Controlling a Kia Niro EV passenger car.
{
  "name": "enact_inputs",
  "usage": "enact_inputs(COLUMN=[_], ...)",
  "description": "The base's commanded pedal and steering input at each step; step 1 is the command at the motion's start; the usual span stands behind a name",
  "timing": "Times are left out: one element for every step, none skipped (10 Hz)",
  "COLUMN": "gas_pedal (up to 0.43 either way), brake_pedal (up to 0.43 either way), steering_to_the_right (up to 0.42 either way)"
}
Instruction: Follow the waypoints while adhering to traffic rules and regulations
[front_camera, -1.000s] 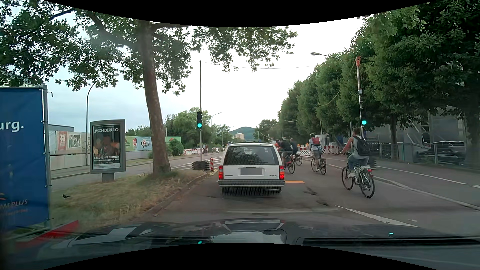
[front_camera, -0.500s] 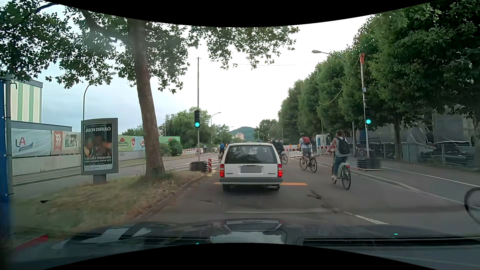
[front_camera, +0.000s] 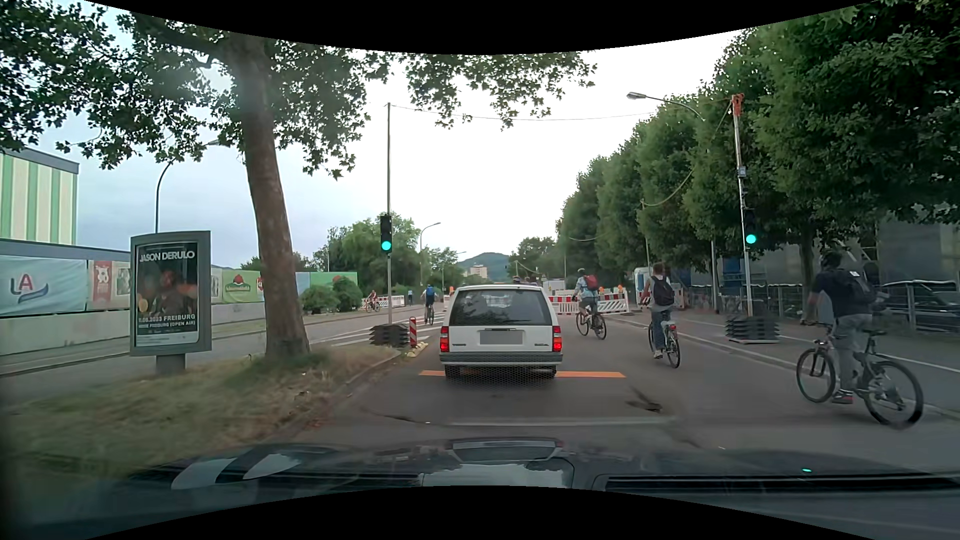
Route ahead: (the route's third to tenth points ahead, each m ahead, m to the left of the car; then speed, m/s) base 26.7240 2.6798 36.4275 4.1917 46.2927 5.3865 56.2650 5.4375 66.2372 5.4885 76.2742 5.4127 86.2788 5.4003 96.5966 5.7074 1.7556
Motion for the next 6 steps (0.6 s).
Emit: enact_inputs(gas_pedal=[0.130,0.130,0.130,0.130,0.130,0.130], brake_pedal=[0.000,0.000,0.000,0.000,0.000,0.000], steering_to_the_right=[0.005,0.005,0.005,0.005,0.005,0.005])
